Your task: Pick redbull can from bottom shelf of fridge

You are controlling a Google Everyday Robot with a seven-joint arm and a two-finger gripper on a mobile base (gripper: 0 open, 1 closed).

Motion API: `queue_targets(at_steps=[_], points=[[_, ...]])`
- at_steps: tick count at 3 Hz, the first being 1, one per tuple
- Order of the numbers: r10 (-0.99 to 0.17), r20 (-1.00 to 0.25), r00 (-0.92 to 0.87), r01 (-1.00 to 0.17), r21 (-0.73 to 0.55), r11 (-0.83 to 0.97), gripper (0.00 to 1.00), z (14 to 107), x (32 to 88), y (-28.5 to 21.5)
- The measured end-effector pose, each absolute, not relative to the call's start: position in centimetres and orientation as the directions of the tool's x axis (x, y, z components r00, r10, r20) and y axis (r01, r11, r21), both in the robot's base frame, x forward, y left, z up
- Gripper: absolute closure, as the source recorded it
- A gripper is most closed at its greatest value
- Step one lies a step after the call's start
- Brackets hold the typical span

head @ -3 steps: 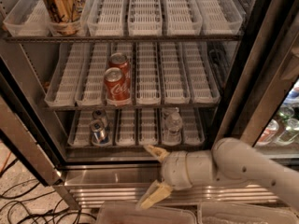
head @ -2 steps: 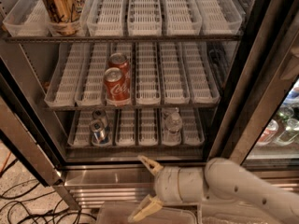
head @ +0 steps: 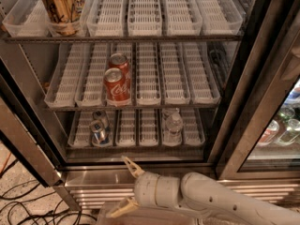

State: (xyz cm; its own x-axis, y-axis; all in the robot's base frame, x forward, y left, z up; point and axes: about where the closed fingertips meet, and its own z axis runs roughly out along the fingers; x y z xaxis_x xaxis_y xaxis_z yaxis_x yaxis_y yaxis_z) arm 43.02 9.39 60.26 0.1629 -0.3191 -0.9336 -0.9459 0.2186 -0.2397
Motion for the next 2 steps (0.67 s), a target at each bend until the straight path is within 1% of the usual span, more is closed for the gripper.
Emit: queue_targets(at_steps=[1, 2], points=[[-0.246, -0.951, 0.189, -0.920, -0.259, 0.294, 0.00, 61.2, 45.4, 11.5], [-0.189, -0.965, 0.183, -0.883, -0.246, 0.399, 0.00, 62.3, 47.0, 12.2]])
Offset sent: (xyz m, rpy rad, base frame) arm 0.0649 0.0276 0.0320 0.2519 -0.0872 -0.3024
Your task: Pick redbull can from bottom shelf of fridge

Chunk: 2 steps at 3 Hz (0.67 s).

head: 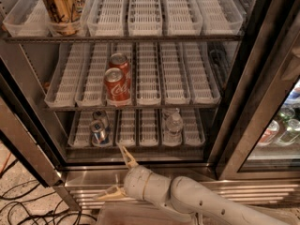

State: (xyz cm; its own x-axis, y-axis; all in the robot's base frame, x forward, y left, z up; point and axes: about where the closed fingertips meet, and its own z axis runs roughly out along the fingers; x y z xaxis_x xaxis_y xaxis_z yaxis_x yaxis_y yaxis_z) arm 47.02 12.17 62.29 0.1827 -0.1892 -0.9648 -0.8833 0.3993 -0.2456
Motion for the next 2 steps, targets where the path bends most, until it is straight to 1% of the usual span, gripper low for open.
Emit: queue_targets(at_steps=[1, 2], points=[[-0.188, -0.966, 0.176, -0.878, -0.240, 0.414, 0.00, 62.2, 47.4, 12.2], [-0.159, -0.961, 0.228, -0.846, -0.276, 0.457, 0.00, 63.1, 45.4, 12.6]])
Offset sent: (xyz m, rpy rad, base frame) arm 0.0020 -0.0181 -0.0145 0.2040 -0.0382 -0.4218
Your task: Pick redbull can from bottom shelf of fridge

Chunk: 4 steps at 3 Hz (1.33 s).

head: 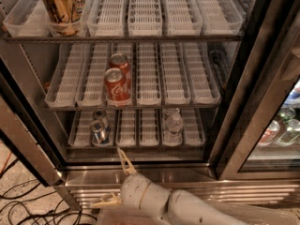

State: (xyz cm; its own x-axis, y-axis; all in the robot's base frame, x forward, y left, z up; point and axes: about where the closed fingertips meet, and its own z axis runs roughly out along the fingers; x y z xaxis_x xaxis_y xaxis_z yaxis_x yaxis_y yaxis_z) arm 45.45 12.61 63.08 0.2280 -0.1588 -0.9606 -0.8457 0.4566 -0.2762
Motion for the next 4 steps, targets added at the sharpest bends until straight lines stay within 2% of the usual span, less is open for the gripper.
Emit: queue_targets(at_steps=[1, 2, 4], points=[[-0.079, -0.968, 0.240, -0.789, -0.241, 0.565, 0.00, 64.1, 44.4, 14.2], [-0.014, -0.981, 0.193, -0.718, -0.151, 0.679, 0.00, 63.8, 45.6, 14.6], [0.014, -0.999, 0.034, -0.559, -0.008, 0.829, 0.00, 59.8, 50.2, 11.2]])
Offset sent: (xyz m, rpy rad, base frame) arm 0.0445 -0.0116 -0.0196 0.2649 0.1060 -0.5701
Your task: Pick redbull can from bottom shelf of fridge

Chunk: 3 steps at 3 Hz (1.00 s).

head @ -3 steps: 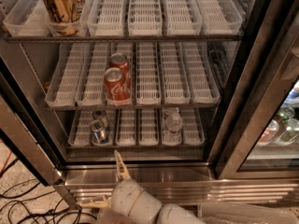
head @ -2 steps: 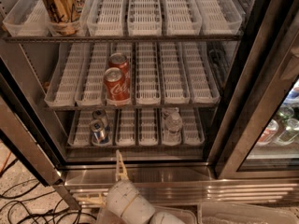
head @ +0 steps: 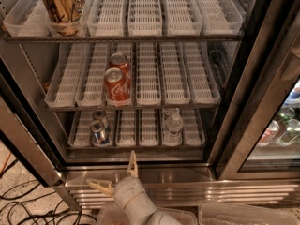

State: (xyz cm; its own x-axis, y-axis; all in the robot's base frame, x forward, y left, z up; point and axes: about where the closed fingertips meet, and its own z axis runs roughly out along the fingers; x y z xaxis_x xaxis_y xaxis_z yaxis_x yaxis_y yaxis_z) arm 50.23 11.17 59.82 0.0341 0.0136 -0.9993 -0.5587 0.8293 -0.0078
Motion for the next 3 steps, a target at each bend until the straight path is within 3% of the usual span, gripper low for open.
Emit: queue_targets(at_steps=[3], points=[[-0.001, -1.000, 0.024, -0.540, -0.014, 0.842, 0.00, 58.3, 53.4, 10.8]])
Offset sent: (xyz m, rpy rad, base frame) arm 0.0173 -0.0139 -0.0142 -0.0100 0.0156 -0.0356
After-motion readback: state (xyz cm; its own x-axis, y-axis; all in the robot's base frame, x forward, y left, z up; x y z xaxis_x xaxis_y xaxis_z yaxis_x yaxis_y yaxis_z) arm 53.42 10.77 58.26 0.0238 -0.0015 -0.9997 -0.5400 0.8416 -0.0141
